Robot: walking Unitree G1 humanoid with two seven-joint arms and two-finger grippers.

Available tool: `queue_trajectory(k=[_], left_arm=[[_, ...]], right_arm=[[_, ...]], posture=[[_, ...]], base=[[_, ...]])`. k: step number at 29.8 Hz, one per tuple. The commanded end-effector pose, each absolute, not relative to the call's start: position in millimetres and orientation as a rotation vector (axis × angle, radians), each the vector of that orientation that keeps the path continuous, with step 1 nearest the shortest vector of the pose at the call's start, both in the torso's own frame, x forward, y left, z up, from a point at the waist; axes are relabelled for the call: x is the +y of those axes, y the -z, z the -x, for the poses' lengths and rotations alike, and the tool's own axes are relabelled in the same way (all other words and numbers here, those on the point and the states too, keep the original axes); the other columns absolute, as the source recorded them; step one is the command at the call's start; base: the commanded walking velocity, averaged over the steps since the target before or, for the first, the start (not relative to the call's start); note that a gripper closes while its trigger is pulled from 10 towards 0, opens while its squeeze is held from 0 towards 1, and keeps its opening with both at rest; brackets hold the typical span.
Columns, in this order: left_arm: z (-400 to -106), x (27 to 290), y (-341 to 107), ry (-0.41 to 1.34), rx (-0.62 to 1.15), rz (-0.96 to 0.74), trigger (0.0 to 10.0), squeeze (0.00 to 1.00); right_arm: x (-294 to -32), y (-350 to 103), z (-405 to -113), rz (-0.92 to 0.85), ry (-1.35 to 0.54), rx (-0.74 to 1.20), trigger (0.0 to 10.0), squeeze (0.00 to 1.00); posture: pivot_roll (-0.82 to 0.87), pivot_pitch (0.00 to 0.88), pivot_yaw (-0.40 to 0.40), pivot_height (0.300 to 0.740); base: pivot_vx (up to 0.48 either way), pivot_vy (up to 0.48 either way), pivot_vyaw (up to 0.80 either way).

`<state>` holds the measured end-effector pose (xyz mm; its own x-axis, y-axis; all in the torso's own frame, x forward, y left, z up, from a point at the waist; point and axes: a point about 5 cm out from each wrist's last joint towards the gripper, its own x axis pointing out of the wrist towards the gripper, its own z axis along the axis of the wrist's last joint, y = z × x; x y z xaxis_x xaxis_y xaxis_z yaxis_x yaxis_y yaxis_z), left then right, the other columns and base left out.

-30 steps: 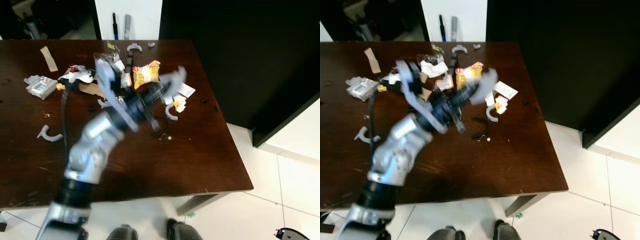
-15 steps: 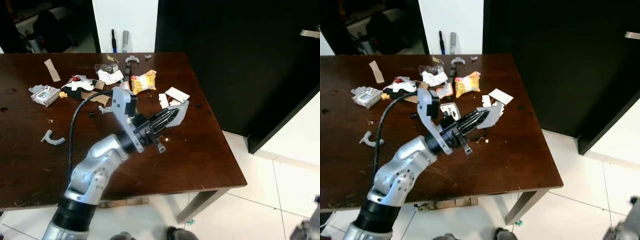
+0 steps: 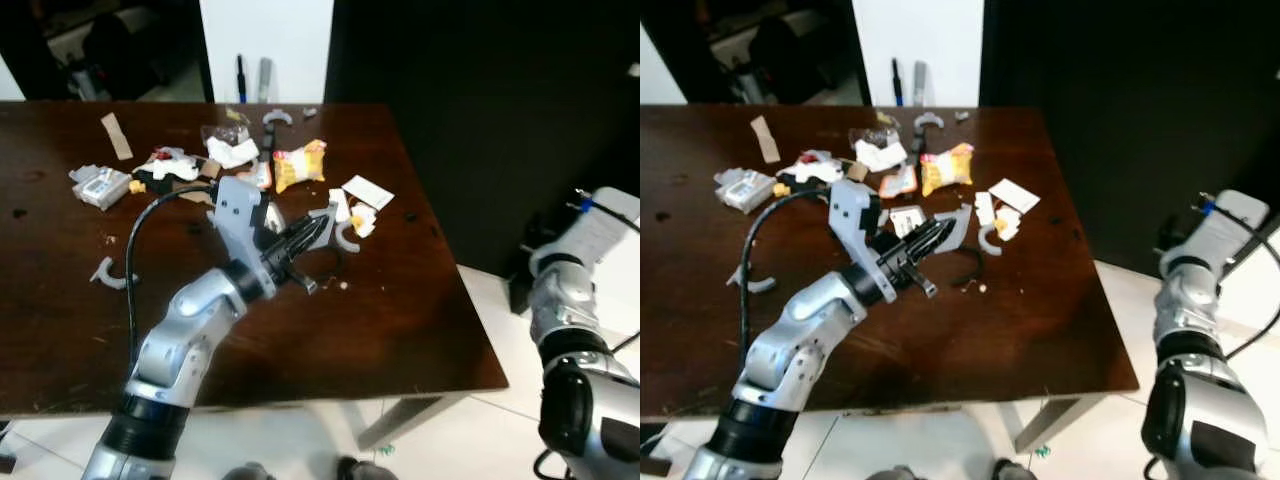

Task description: Picking trash to rubbish bin

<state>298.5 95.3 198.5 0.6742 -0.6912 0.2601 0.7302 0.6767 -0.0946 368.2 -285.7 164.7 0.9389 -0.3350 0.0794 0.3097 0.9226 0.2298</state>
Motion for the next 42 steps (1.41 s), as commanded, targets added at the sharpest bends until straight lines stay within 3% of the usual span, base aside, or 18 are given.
queue_trajectory(k=[1,2,3,4,5,6,8,9,14,17,26,28,33,37,39,41,42], left_arm=[[-299,96,-197,0.787,-0.210,0.185,10.0,0.00],[-299,96,-197,0.787,-0.210,0.185,10.0,0.00],[-306,113,-204,0.656,-0.249,0.141,10.0,0.00],[-306,113,-204,0.656,-0.249,0.141,10.0,0.00],[-309,121,-207,0.602,-0.267,0.123,10.0,0.00],[-309,121,-207,0.602,-0.267,0.123,10.0,0.00],[-311,136,-214,0.512,-0.303,0.068,10.0,0.00],[-311,136,-214,0.512,-0.303,0.068,10.0,0.00],[-310,180,-237,0.304,-0.383,-0.052,10.0,0.00],[-307,192,-248,0.249,-0.417,-0.088,10.0,0.00],[-299,194,-261,0.251,-0.461,-0.086,10.0,0.00],[-290,183,-242,0.323,-0.404,-0.044,10.0,0.00],[-282,184,-223,0.326,-0.337,-0.020,10.0,0.00],[-273,200,-210,0.291,-0.275,-0.027,10.0,0.00],[-255,222,-204,0.365,-0.206,-0.041,10.0,0.00],[-255,222,-204,0.365,-0.206,-0.041,10.0,0.00],[-241,234,-204,0.430,-0.170,-0.055,10.0,0.00]], right_arm=[[-279,-174,-373,-0.218,0.262,-0.147,10.0,0.00],[-279,-174,-373,-0.218,0.262,-0.147,10.0,0.00],[-220,-185,-389,-0.195,-0.072,-0.183,10.0,0.00],[-220,-185,-389,-0.195,-0.072,-0.183,10.0,0.00],[-198,-186,-392,-0.173,-0.190,-0.182,10.0,0.00],[-198,-186,-392,-0.173,-0.190,-0.182,10.0,0.00],[-172,-184,-392,-0.136,-0.356,-0.164,10.0,0.00],[-172,-184,-392,-0.136,-0.356,-0.164,10.0,0.00],[-146,-176,-374,0.031,-0.815,-0.097,10.0,0.00],[-146,-174,-365,0.101,-0.925,-0.067,10.0,0.00],[-146,-158,-363,0.347,-0.891,0.048,10.0,0.00],[-145,-141,-364,0.434,-0.832,0.136,10.0,0.00],[-144,-133,-362,0.440,-0.804,0.184,10.0,0.00],[-149,-133,-364,0.449,-0.735,0.210,10.0,0.00],[-157,-139,-369,0.428,-0.655,0.203,10.0,0.00],[-157,-139,-369,0.428,-0.655,0.203,10.0,0.00],[-160,-143,-371,0.414,-0.627,0.189,10.0,0.00]], posture=[[0.12,0.086,-0.043,0.740],[0.12,0.086,-0.043,0.740],[0.14,0.090,-0.057,0.740],[0.14,0.090,-0.057,0.740],[0.14,0.090,-0.057,0.740],[0.14,0.090,-0.057,0.740],[0.16,0.094,-0.067,0.740],[0.16,0.094,-0.067,0.740],[0.17,0.105,-0.075,0.740],[0.17,0.108,-0.078,0.740],[0.15,0.116,-0.080,0.740],[0.15,0.116,-0.080,0.740],[0.16,0.130,-0.092,0.740],[0.16,0.133,-0.098,0.740],[0.18,0.138,-0.111,0.740],[0.18,0.138,-0.111,0.740],[0.18,0.141,-0.114,0.740]], base=[[0.000,0.000,0.00],[0.000,0.000,0.00],[0.000,0.000,0.71],[0.000,0.000,0.71],[0.000,0.000,0.71],[0.000,0.000,0.71],[0.000,0.000,0.71],[0.000,0.000,0.71],[0.000,0.000,0.70],[0.000,0.000,0.70],[0.000,0.000,0.39],[0.000,0.000,0.00],[0.000,0.000,0.00],[0.000,0.000,0.00],[0.000,0.000,0.00],[0.000,0.000,0.00],[0.000,0.000,0.00]])
